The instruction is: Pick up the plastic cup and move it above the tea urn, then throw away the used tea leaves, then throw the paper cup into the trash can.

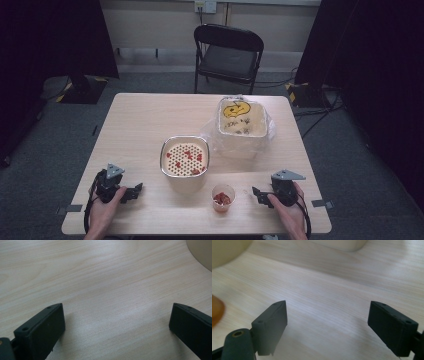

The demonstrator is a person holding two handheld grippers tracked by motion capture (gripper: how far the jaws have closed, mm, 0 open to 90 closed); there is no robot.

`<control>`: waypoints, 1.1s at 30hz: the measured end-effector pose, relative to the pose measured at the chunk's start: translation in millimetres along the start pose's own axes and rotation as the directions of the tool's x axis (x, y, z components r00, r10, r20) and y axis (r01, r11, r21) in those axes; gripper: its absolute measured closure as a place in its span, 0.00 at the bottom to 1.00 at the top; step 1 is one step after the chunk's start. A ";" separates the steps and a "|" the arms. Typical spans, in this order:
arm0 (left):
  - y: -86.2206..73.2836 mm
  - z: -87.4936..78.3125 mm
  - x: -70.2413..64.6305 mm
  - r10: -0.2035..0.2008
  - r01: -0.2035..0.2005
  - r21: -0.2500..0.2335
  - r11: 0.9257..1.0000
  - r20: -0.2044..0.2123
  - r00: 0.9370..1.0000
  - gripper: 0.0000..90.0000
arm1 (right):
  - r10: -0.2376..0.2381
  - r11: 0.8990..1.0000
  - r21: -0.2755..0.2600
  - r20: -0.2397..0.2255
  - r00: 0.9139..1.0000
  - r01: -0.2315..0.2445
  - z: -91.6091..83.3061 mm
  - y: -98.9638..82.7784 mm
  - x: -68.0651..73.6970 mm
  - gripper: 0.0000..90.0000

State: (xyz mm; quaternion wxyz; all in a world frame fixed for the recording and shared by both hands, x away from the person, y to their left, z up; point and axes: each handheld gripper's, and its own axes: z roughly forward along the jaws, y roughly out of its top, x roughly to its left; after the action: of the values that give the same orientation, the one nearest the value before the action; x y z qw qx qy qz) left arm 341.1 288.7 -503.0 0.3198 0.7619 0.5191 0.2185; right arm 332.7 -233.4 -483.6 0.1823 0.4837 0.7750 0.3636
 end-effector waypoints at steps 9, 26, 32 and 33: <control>0.0 0.0 0.0 0.000 0.000 0.000 1.000 0.000 1.000 0.00 | -0.062 0.998 -0.017 -0.032 0.998 0.062 -12.1 -2.7 23.4 0.23; 0.0 0.0 0.0 0.000 0.000 0.000 1.000 0.000 1.000 0.00 | -0.151 0.989 -0.015 -0.112 0.982 0.150 -28.0 -18.5 75.4 0.23; 0.0 0.0 0.0 0.000 0.000 0.000 1.000 0.000 1.000 0.00 | -0.161 0.987 -0.049 -0.187 0.969 0.155 -26.2 -18.3 88.8 0.27; 0.0 0.0 0.0 0.000 0.000 0.000 1.000 0.000 1.000 0.00 | -0.169 0.985 -0.057 -0.197 0.966 0.161 -24.2 -16.9 90.8 0.27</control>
State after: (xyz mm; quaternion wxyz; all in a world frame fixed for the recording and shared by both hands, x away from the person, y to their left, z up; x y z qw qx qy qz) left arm 341.1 288.7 -503.0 0.3199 0.7617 0.5193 0.2185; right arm 264.6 -167.2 -473.6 0.1422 0.3747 0.8195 0.4097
